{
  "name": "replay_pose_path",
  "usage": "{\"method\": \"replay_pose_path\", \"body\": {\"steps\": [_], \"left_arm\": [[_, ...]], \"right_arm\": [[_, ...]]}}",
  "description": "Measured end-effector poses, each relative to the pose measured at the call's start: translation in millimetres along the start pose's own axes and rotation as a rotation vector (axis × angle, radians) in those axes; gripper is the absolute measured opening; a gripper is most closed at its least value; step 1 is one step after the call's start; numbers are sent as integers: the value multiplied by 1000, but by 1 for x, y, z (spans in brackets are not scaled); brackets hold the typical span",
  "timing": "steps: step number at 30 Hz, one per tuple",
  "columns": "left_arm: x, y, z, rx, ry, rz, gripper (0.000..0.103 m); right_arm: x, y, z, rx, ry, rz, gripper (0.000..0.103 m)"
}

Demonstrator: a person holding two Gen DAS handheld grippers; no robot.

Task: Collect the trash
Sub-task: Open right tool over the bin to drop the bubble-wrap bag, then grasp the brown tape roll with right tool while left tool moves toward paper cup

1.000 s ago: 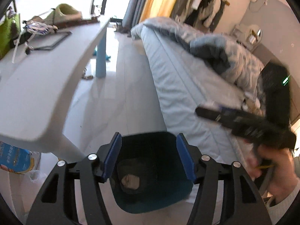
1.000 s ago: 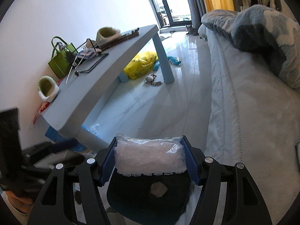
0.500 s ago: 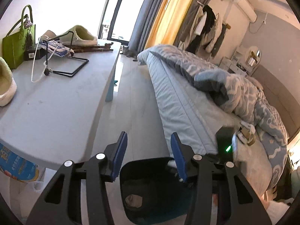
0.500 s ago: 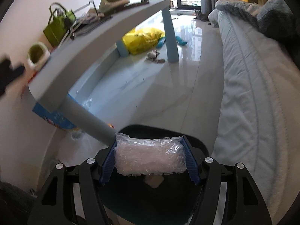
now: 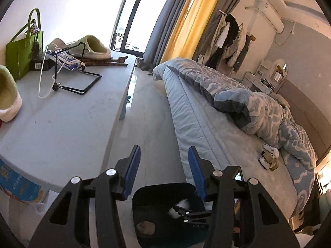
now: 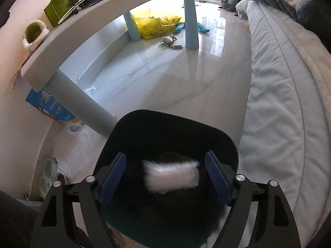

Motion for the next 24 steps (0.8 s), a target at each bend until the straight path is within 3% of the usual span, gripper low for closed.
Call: {"method": "replay_pose_path", "body": {"steps": [14,24], "left_arm": [[6,-17,17,-4,-27,3,55],[19,-54,17,54,-32,7,62]], "right_arm": [[-55,-5,22,-7,-142,54,85],[-104,-39,28,38,-245,50,85]]}}
Point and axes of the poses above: each gripper's, at about its wrist camera, not at the fingertips, and x roughly the way its jaws point, y to its left, z to its top, the point moved 9 cm from there along x, roughly the way its jaws point, and after that the axes turned 5 degrees about -z, right-handed, at the moved point
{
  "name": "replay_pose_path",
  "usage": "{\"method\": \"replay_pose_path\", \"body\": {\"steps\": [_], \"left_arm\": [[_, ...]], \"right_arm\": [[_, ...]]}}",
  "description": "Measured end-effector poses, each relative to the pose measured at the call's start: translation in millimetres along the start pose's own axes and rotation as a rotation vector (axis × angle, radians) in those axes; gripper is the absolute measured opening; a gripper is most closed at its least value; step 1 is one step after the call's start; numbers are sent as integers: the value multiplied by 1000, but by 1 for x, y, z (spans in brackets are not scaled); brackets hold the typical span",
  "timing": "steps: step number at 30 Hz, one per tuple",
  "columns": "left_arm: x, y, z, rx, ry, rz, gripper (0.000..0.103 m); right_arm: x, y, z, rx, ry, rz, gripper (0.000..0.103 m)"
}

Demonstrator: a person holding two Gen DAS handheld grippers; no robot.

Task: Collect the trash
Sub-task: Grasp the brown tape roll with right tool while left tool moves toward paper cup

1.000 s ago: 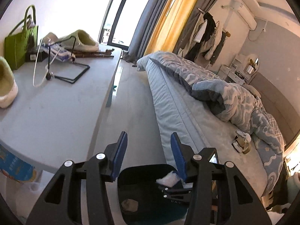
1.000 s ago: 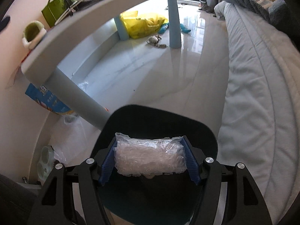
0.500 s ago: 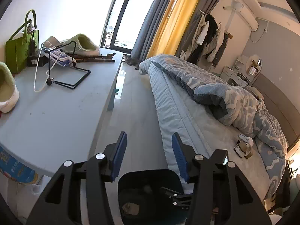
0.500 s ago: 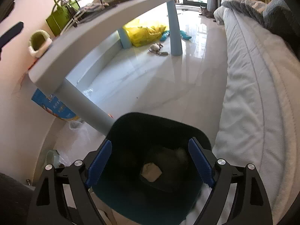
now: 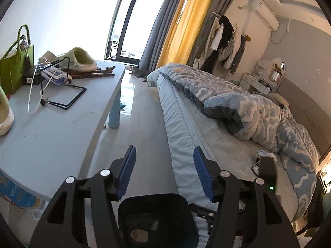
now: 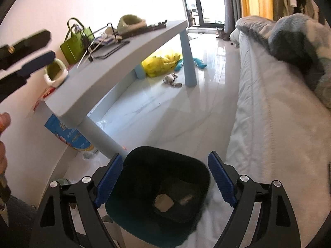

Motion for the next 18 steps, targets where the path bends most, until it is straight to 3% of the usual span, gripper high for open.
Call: {"method": "replay_pose_path", "body": {"steps": [18], "left_arm": [[49,-91,-12,83,46,-47,71]], "right_arm": [[-83,-101,-3,107,-137,-103,85]]}}
Point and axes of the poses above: each gripper's, at about its wrist camera, not at the fingertips, and x roughly the way its jaws point, y to its left, z to its top, the point moved 9 cm from there along x, roughly the way its jaws point, and after that the axes turned 5 degrees about -z, right-handed, at the moved point
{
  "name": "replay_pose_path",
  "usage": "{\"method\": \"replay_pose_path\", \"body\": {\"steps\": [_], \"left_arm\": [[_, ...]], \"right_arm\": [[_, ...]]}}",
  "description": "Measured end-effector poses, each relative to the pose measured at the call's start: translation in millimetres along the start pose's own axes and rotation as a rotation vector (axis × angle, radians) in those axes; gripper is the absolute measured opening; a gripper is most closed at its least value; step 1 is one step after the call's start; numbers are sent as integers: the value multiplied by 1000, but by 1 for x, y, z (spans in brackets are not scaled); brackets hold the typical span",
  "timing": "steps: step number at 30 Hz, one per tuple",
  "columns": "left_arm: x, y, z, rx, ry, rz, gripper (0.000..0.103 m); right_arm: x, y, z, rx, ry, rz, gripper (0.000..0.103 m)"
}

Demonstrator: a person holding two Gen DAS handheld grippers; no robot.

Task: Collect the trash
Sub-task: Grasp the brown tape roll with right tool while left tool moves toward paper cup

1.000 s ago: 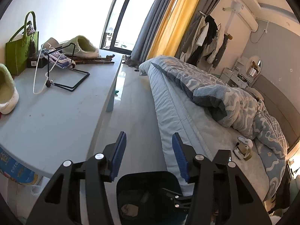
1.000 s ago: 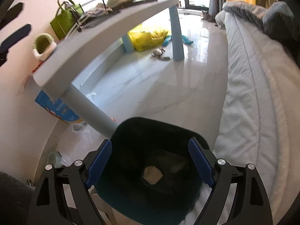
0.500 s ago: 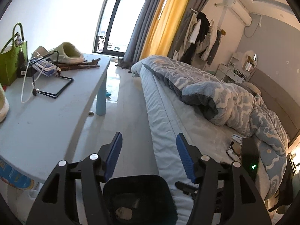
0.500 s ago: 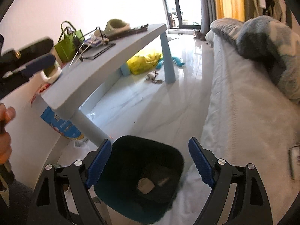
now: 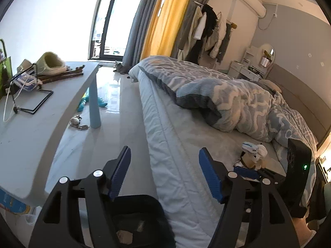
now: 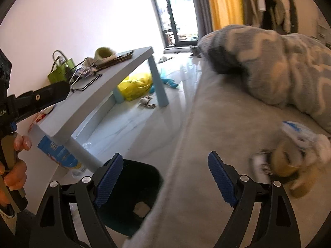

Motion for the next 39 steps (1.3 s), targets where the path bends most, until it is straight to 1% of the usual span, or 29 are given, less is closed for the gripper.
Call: {"method": "replay_pose_path", "body": {"steps": [5,13,18,21,24,30,36,37,38,39], "left_arm": [[13,-20,-3,23,14,-8,72],[41,-56,-9,50,41,-34,72],[61,-81,-8,62,57,-84,72],[71,-94,-11,79,70,-104,72],[82,-108,-16,97,87,-123,72],[96,-122,-25,115,119,-142,72],[109,-133,-25,95,130,-172,72],[112,-136,-25,98,133,-176,72],[115,-138,-26,101,137,-180,72],[117,-139,-27,103,141,-184,72]], "right_arm": [[-14,-33,-3,33,-19,-28,85],[-32,-73,-7,41,-43,-76,85],[-39,-98,-5,23,-51,-97,85],[-42,-112,-8,-5,-53,-113,85],[-45,-124,-14,-11,-56,-110,85],[-42,-142,-21,-21,-47,-113,85],[-33,-155,-29,-41,-17,-123,85],[-32,-157,-31,-44,-13,-123,81],[-31,-159,-32,-48,-8,-122,72],[-29,-162,-35,-57,2,-132,70]]}}
Point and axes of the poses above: each gripper's, at about its wrist camera, not at the fingertips, and x roughly the way its jaws point, y to its left, z to its top, the point moved 9 cm from there along x, roughly the way its jaws point, and after that the axes turned 5 degrees about -z, right-handed, at the moved point
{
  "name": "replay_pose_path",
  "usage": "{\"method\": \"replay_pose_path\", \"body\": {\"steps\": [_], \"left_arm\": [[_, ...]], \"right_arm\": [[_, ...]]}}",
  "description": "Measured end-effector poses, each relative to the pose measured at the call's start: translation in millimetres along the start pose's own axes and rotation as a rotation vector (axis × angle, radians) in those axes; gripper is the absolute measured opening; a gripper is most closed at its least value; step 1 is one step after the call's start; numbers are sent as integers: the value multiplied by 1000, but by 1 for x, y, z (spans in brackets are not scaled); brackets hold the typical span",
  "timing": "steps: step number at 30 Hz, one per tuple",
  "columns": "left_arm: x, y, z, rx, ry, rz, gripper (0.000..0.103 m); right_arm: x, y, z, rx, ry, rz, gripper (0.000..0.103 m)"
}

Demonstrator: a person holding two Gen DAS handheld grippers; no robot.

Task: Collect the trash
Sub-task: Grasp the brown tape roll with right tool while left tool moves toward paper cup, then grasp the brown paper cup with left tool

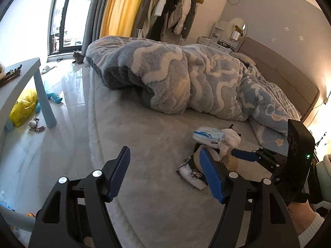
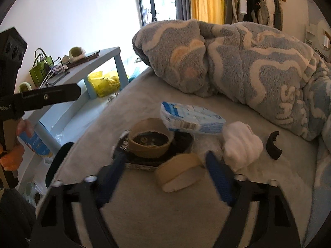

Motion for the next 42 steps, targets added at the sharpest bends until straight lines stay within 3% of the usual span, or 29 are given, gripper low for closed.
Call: {"method": "replay_pose_path", "body": {"steps": [6,10,19,29,42], "left_arm": [[21,-10,-7,12,40,-25,72],[31,-18,-11,34,59,-38,72],[51,-45,-17,110,80,-82,72],[78,-63,-26,178,114,-73,71],[95,-67,-31,166,137,-100,54]], "right_arm": [[9,-8,-7,-9,23,3,63],[12,-9,-8,-30,29,-5,52],[-1,-30,-6,61,7,40,51],[-18,-61,-4,164,-45,51,51],[-27,-71,-4,188,-49,44,51]]}}
Point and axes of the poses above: each gripper's, at about its wrist camera, not at the fingertips, and x roughly the way its jaws point, y to its left, z to its top, the point moved 9 cm from there along x, roughly the way its jaws point, and after that the axes turned 5 degrees about -z, right-handed, at the moved point
